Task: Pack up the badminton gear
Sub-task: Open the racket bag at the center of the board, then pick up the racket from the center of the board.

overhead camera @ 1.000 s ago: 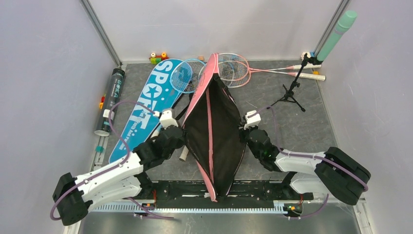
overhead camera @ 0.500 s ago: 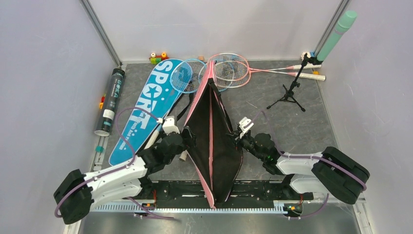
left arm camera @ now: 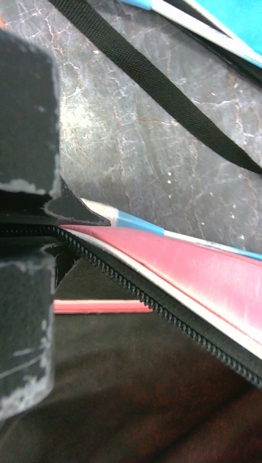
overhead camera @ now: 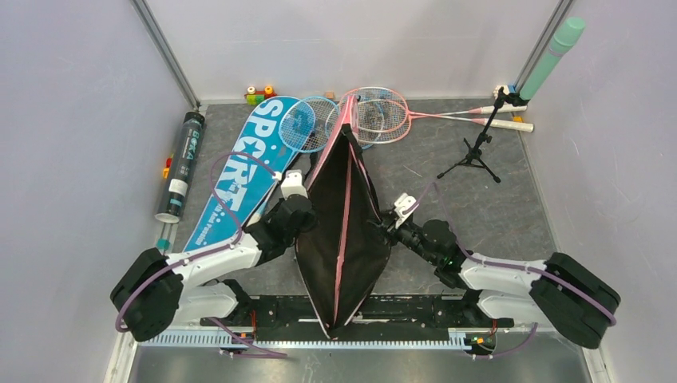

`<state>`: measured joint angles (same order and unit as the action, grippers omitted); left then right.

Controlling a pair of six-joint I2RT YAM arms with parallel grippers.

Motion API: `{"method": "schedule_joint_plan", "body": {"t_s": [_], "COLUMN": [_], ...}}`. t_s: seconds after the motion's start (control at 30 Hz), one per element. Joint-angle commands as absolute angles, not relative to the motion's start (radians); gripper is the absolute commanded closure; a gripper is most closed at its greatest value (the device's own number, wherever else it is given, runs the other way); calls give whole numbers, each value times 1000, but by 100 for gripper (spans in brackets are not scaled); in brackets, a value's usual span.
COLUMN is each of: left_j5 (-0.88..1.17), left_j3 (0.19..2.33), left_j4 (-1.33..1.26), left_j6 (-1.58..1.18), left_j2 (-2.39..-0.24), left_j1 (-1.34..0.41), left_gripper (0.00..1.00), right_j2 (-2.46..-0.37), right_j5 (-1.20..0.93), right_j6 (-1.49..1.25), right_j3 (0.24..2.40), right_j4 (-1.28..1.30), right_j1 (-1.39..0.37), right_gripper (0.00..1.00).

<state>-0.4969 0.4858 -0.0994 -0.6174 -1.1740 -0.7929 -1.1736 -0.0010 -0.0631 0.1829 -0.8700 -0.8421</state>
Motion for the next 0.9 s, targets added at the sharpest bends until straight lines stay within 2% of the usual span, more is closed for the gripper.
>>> {"method": "schedule_joint_plan", "body": {"t_s": [0.0,0.03,0.07,0.1,0.2,0.3,0.4,0.47,0.67,0.77,0.87], "left_j5": [-569,-589,-606,-630,-700,-746,-814,-830,-798,-793,-781], "left_j3": [585,611,631,651,703,741,787,802,782,763,759], "left_j4": [-70,-35,8,50,151,234,335,367,378,371,368], "left_j6": [-512,-503,-498,-492,-485,-471,-480,-482,-480,-477,-469], "left_j2": [-1132,-1117,-1103,-1086,-1039,-1009,-998,-993,-983,-989,-1001], "left_j1": [-788,-788,-788,-788,-788,-788,-787,-788,-788,-787,-787], "left_gripper": [98,98,98,98,98,98,98,98,98,98,98], "right_j2": [-1049,-1017,-991,-968,-947,-994,-1094,-1206,-1556,-1749,-1921], "right_j5": [149,187,215,230,272,354,233,112,65,147,255], "right_j6": [40,62,93,135,318,391,339,382,569,648,775], "right_j3": [212,222,233,241,298,452,630,746,1091,1270,1378], "right_j4": [-832,-815,-804,-807,-776,-599,-430,-333,-148,-102,-180], "right_j1": [-847,-847,-846,-846,-841,-799,-651,-569,-409,-351,-318], "right_gripper": [36,18,5,2,2,2,2,2,2,2,3]}}
